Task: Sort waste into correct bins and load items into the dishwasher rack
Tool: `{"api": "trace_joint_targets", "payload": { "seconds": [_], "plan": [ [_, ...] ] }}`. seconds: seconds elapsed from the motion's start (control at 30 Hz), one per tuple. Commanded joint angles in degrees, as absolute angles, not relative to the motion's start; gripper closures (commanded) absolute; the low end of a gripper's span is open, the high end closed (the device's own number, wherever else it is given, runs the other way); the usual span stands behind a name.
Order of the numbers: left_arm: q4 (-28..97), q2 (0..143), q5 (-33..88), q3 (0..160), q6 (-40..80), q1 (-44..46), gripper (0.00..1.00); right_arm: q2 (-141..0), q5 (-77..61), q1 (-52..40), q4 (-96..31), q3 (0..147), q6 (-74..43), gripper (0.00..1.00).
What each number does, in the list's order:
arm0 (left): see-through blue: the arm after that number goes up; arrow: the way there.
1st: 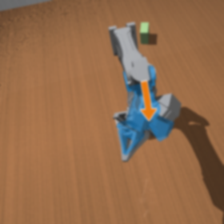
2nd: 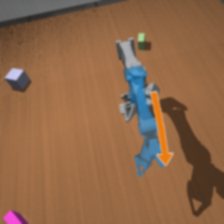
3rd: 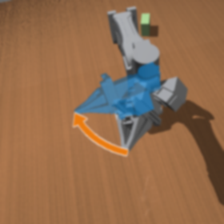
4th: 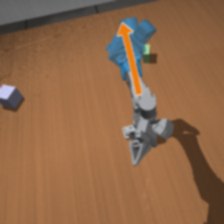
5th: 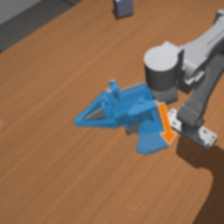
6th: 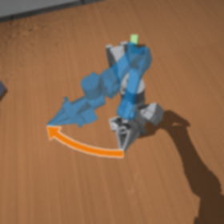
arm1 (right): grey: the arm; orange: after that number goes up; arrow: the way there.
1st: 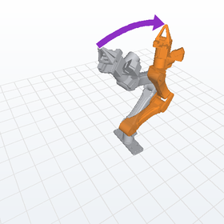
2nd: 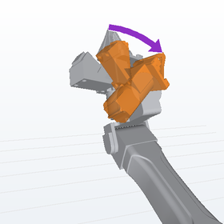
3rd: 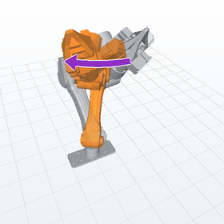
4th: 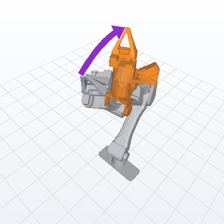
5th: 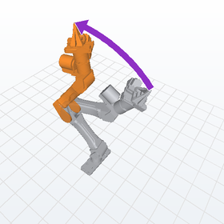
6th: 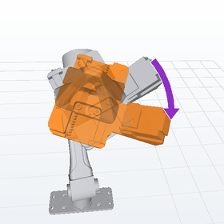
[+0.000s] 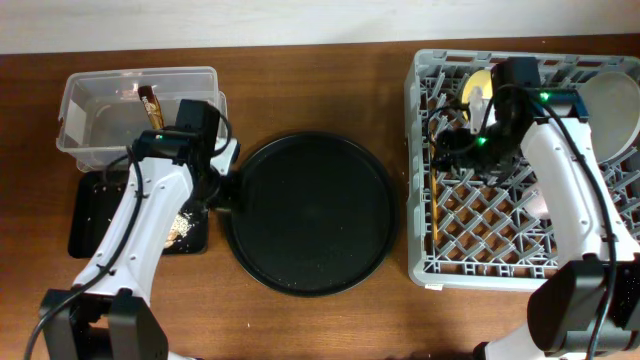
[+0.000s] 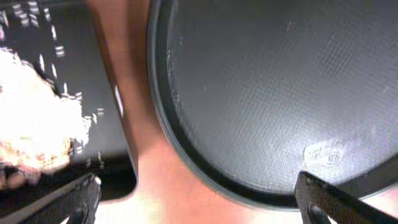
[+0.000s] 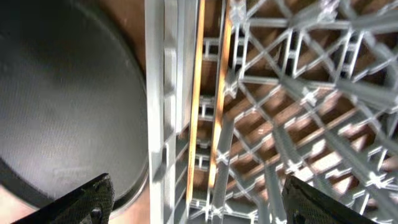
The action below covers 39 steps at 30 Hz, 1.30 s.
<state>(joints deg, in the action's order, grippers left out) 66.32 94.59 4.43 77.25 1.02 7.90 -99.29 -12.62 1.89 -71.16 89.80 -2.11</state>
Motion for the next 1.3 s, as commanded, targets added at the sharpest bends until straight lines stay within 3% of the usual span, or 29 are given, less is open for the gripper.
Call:
{"api": "trace_joint_targets", "payload": {
  "seconds": [0.0, 0.33, 1.27],
  "plan": [
    [70.4, 93.3, 4.7, 76.9, 0.7, 7.7, 0.01, -97.9, -13.7, 2.3, -72.9, 88.9, -0.8, 0.12],
    [63.0, 78.7, 4.7, 67.7, 1.7, 7.7, 0.01, -80.8, -12.4, 2.3, -62.6, 72.5, -1.7, 0.09],
    [60.7, 78.1, 4.7, 67.5, 1.7, 7.7, 0.01, -80.8, -12.2, 2.3, -63.4, 71.0, -1.7, 0.08]
  ]
}}
